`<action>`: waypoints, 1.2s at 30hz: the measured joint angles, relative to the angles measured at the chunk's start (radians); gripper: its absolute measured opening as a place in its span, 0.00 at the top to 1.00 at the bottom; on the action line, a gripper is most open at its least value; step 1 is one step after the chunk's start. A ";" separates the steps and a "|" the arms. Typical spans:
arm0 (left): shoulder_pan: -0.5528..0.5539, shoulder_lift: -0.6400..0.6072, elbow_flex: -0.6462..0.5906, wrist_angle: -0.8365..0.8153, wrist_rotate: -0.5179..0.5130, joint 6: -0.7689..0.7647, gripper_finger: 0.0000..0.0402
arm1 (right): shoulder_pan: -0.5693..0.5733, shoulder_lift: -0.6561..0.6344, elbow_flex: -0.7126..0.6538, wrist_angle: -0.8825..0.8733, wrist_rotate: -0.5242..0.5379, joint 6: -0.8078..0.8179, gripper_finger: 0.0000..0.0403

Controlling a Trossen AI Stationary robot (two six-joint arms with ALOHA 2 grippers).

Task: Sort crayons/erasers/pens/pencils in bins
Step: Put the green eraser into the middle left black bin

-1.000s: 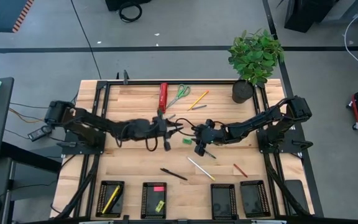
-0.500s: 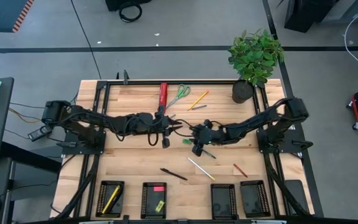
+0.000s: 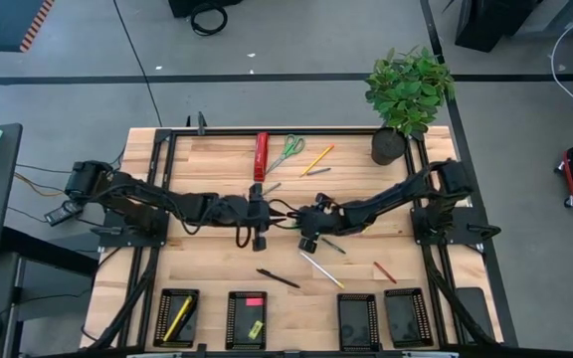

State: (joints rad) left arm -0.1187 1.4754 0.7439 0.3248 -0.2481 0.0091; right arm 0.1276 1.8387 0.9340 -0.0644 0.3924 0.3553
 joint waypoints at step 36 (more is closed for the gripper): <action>-0.074 0.001 0.000 -0.103 -0.046 -0.076 0.90 | 0.059 0.039 0.010 0.024 -0.063 -0.025 0.94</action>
State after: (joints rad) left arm -0.1932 1.4761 0.7441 0.2218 -0.2939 -0.0668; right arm 0.1870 1.8780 0.9441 -0.0400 0.3298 0.3306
